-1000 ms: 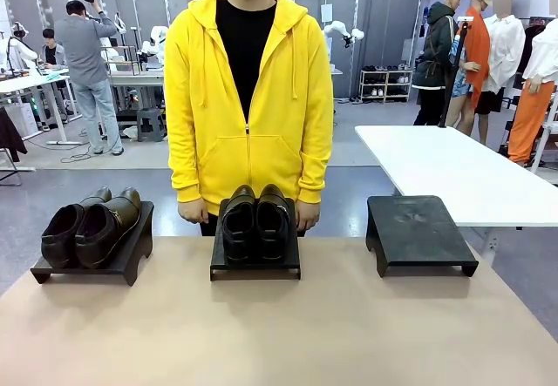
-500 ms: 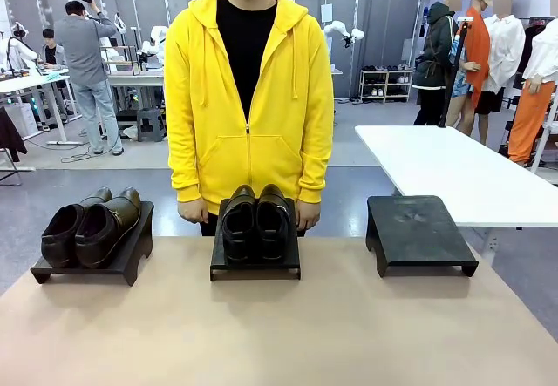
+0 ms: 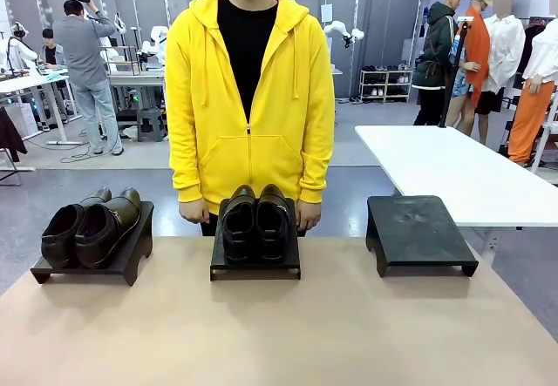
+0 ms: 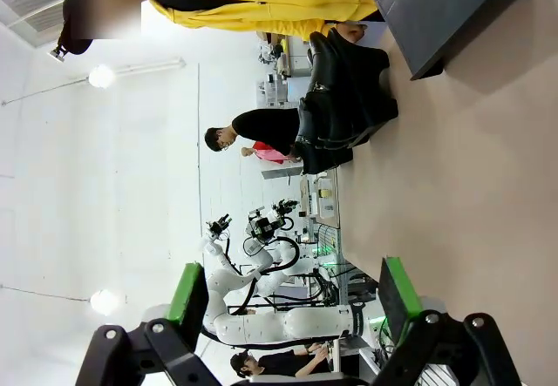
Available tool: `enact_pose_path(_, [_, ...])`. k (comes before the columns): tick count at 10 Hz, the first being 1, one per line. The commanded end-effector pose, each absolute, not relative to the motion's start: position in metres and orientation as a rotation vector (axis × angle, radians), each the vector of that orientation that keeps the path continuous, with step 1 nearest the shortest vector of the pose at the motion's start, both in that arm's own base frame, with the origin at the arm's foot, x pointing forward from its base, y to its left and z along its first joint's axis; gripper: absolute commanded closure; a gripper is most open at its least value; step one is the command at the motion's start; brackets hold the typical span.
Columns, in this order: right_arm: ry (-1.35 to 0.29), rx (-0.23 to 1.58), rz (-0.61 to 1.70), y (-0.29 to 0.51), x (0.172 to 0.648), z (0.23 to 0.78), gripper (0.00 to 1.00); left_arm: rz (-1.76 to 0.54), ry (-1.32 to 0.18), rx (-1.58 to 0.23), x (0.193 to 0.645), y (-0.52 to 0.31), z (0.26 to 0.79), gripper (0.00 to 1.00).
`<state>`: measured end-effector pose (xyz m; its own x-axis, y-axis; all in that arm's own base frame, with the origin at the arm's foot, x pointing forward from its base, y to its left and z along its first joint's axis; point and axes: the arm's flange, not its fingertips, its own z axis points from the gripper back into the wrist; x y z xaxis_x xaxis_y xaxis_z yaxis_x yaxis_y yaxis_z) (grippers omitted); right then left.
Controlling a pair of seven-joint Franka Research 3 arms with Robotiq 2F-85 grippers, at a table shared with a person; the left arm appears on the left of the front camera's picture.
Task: Place the shoes on the stand as instructed by the person.
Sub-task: Pick up another pair of Shoes and place it on the Shoes Stand indicated by the person.
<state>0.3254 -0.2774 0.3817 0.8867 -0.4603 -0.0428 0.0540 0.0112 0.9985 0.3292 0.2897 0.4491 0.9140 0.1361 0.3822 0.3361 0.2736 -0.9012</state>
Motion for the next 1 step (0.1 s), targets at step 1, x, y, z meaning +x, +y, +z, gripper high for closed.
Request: enact_pose_path(1, [-0.343, 1.501, -0.41, -0.275, 0.3222, 0.3842, 0.0, -0.148, -0.428, -1.287, 0.3251, 0.2865, 0.4502, 0.0])
